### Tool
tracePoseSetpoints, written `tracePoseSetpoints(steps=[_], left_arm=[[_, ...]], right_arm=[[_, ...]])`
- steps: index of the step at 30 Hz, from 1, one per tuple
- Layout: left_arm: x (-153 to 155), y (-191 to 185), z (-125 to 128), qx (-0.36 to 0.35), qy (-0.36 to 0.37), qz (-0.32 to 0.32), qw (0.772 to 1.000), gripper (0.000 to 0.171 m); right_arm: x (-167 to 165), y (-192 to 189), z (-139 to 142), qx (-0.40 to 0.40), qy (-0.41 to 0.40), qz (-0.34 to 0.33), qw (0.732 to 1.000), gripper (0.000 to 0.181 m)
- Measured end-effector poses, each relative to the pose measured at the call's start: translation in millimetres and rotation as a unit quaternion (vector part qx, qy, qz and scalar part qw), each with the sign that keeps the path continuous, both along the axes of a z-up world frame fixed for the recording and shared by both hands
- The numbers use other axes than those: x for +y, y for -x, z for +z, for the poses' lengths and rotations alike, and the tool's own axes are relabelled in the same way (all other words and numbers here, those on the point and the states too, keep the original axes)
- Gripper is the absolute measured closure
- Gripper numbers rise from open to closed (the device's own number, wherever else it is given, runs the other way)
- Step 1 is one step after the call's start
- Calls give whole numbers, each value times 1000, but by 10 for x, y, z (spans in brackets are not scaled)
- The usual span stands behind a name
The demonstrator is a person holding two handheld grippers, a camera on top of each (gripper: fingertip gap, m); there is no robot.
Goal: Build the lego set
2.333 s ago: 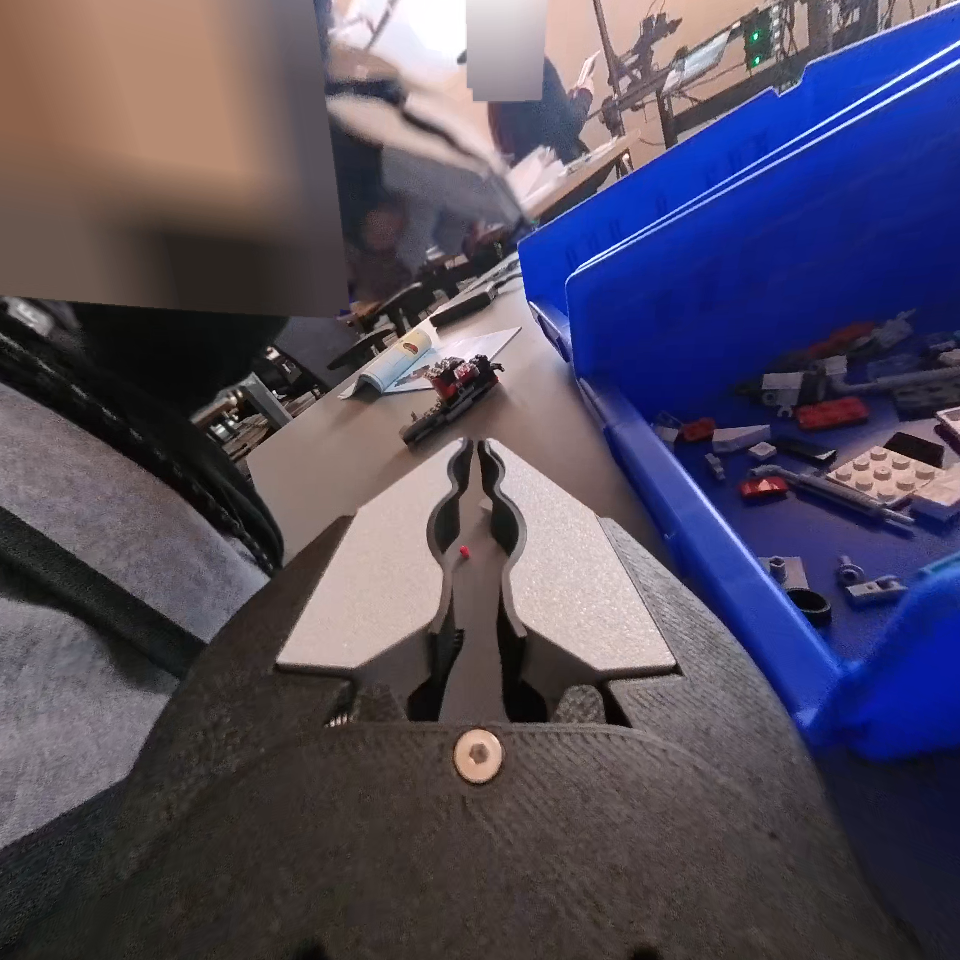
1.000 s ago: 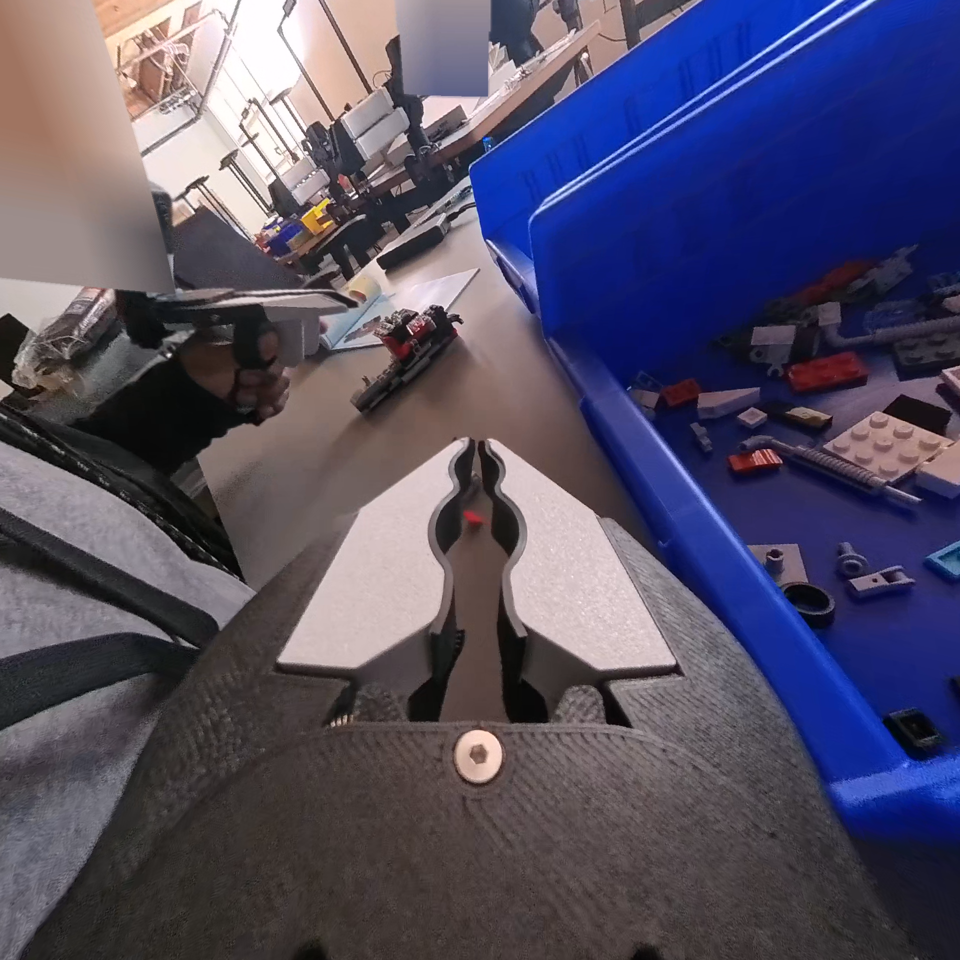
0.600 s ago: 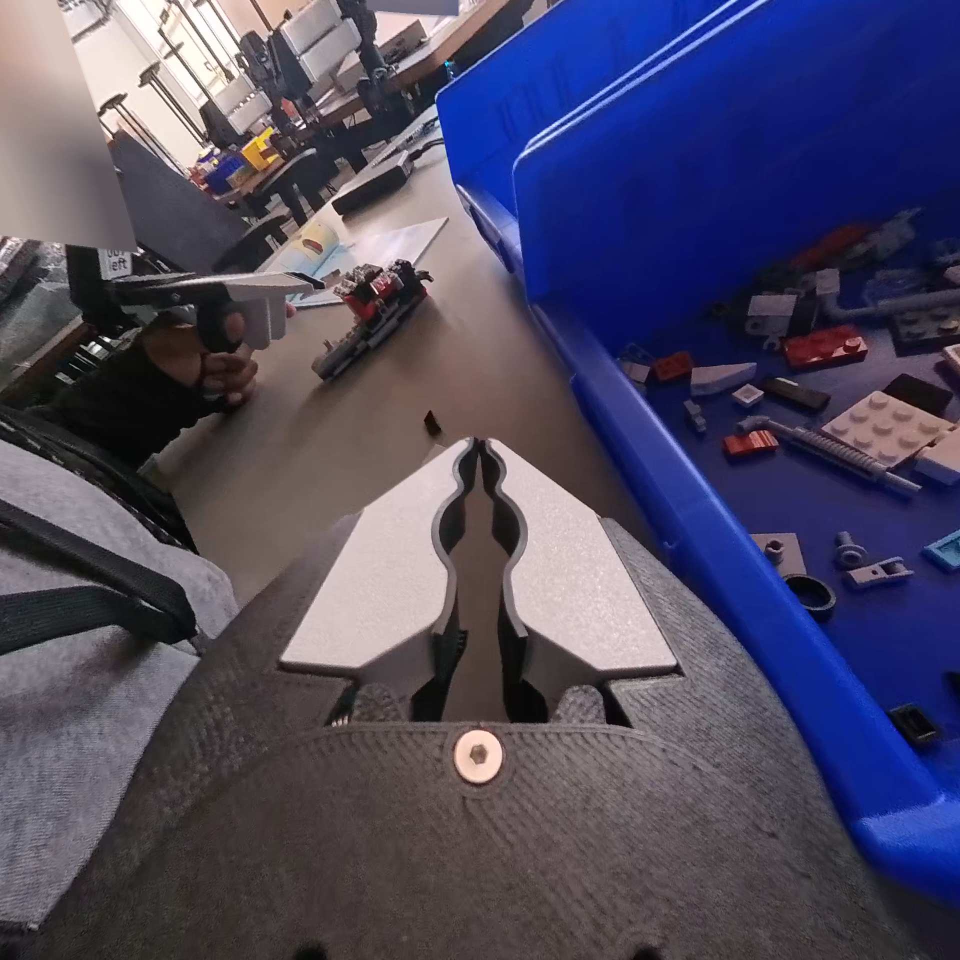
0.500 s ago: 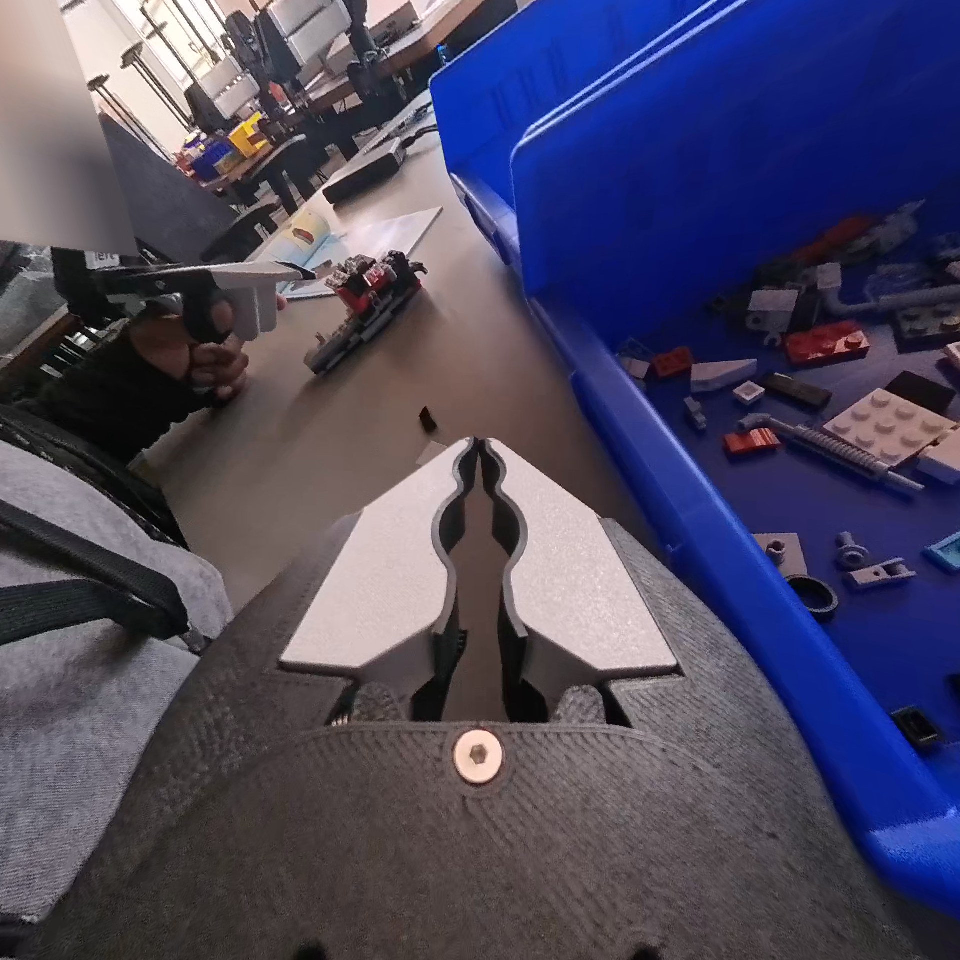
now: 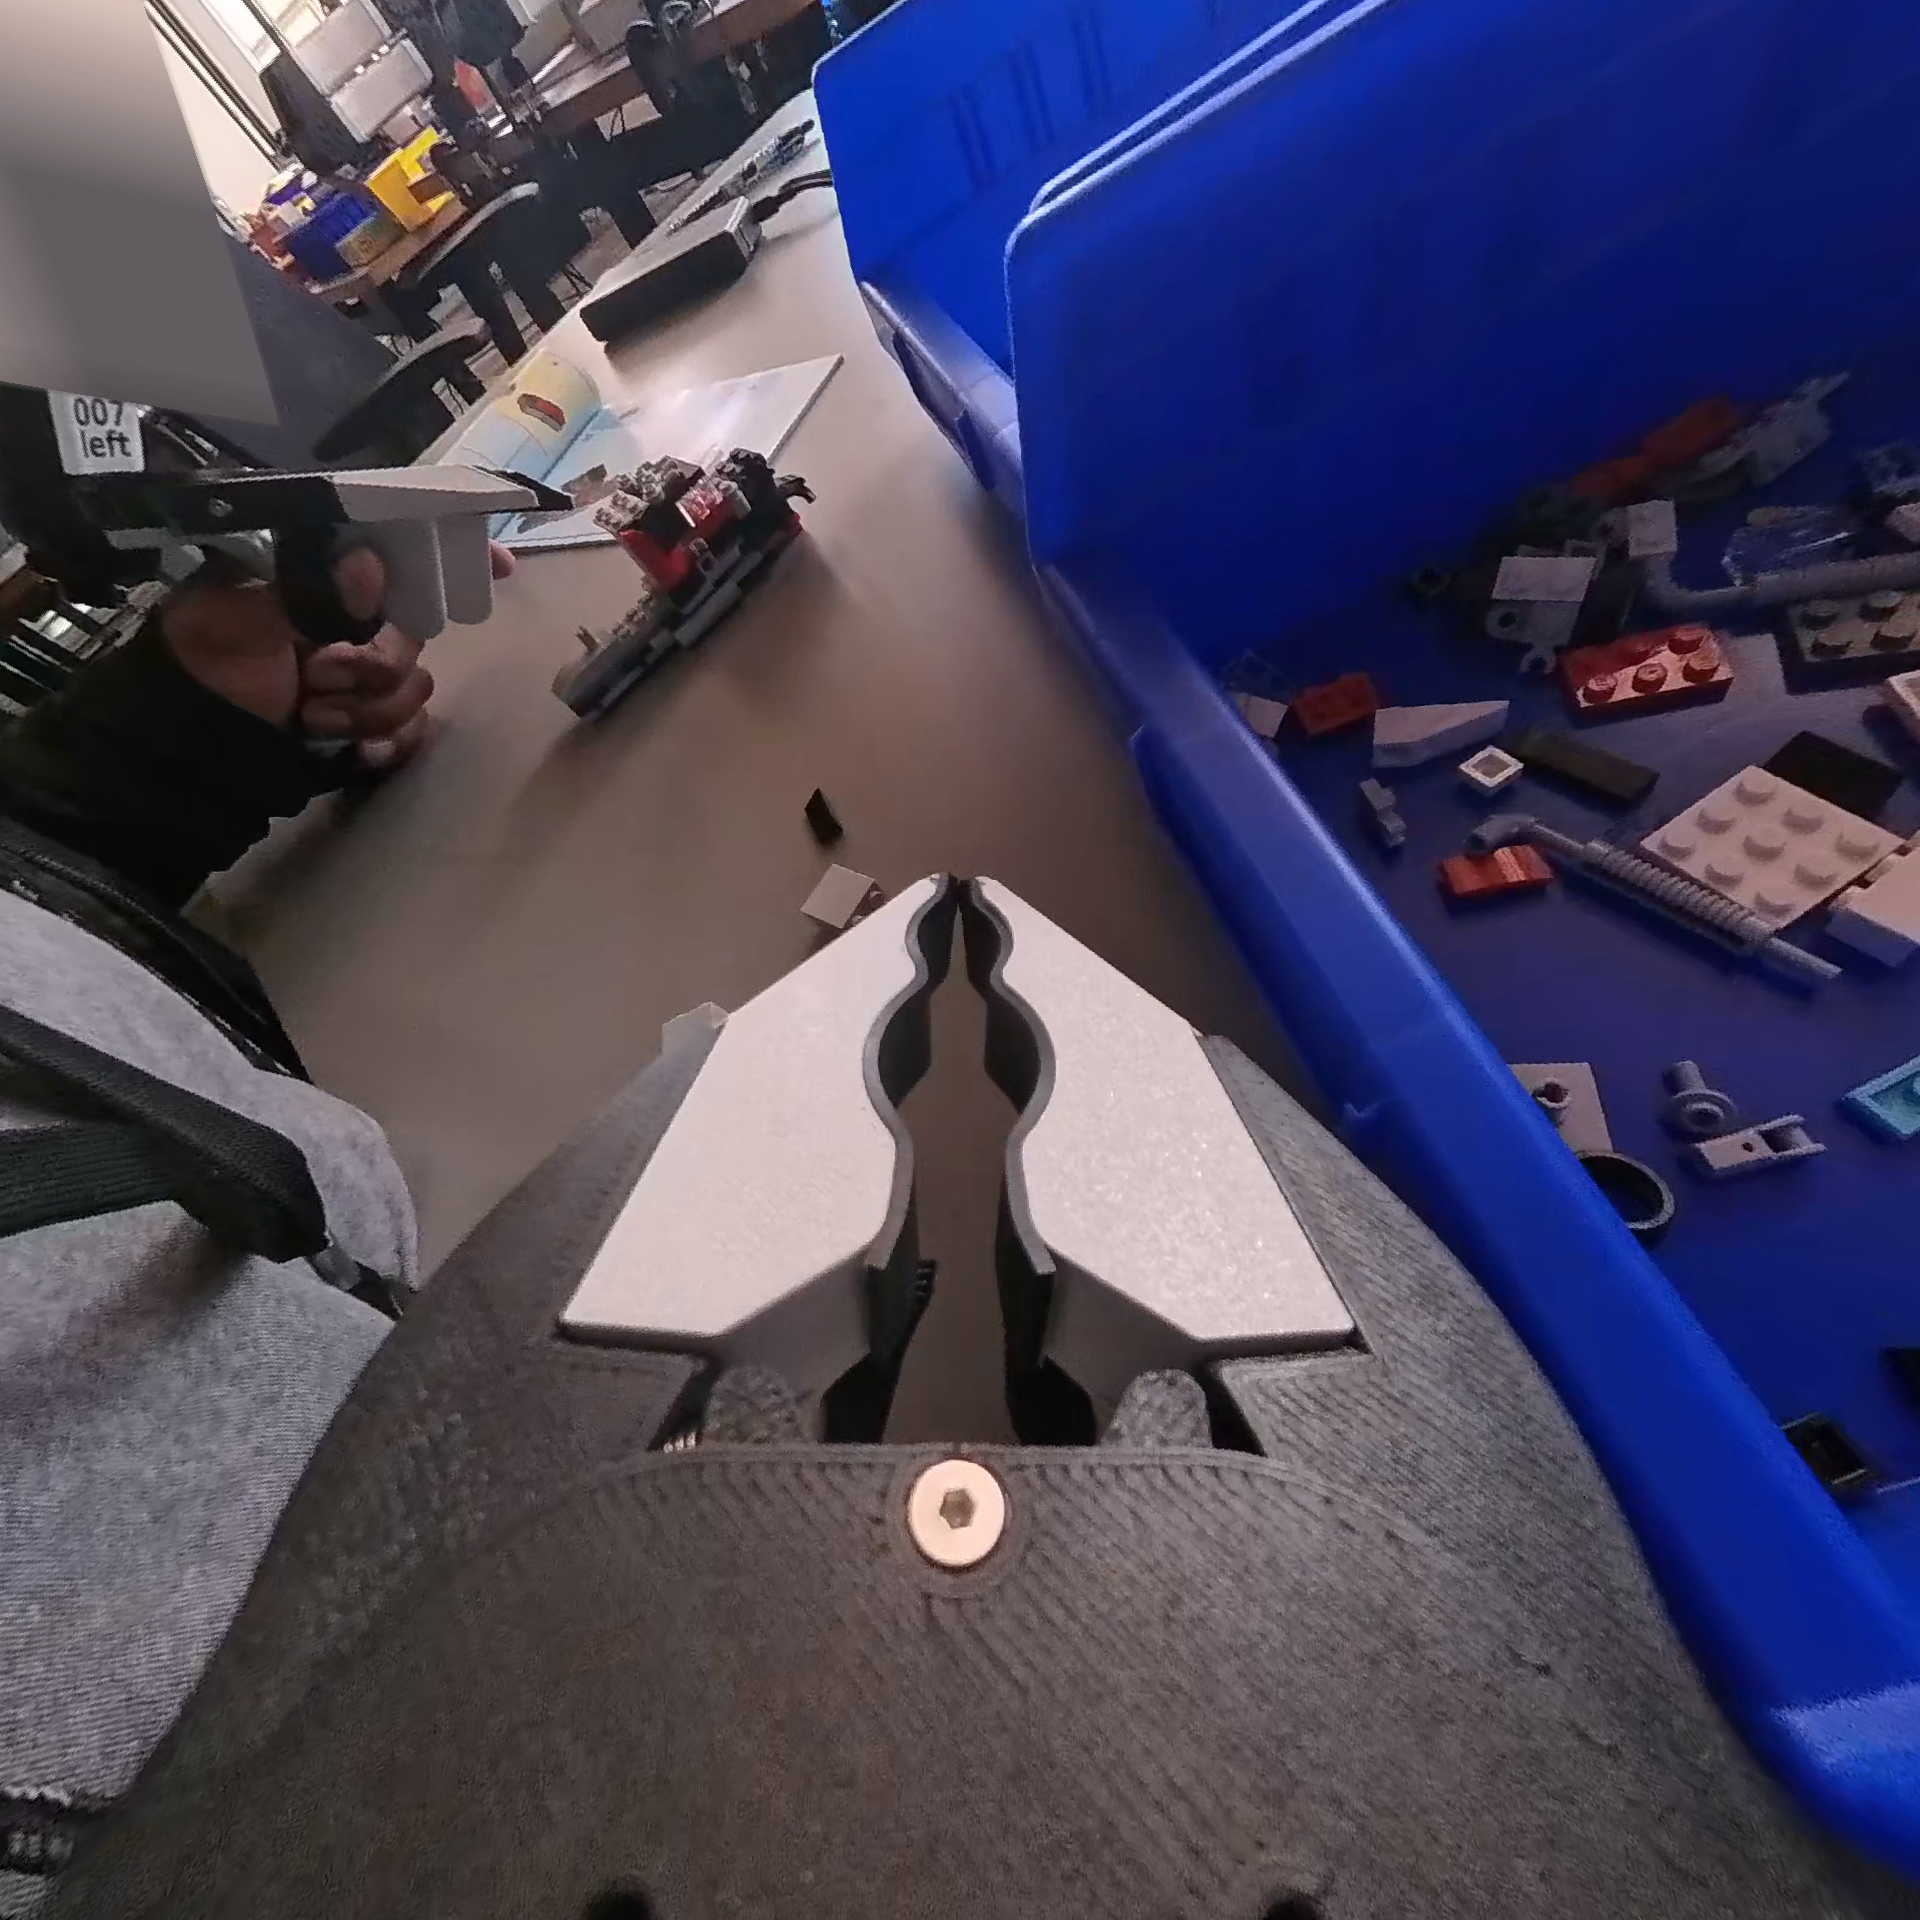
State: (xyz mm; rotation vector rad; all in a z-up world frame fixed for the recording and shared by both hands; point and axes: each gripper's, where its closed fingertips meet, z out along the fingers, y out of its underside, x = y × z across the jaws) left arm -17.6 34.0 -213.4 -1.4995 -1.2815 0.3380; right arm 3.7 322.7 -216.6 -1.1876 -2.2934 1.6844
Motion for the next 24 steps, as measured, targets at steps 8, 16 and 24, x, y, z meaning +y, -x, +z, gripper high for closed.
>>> tracePoseSetpoints(steps=[8, 16, 24], left_arm=[[-2, -1, 8, 0, -6, 1, 1000, 132], [2, -3, 3, -2, -6, -1, 1000, 132], [0, -3, 5, -2, -8, 0, 1000, 133]], right_arm=[[-24, 0, -19, -4, -4, 6, 1000, 180], [-23, -1, -13, -3, -3, 5, 1000, 180], [-24, -1, -10, -4, 1, 7, 1000, 180]])
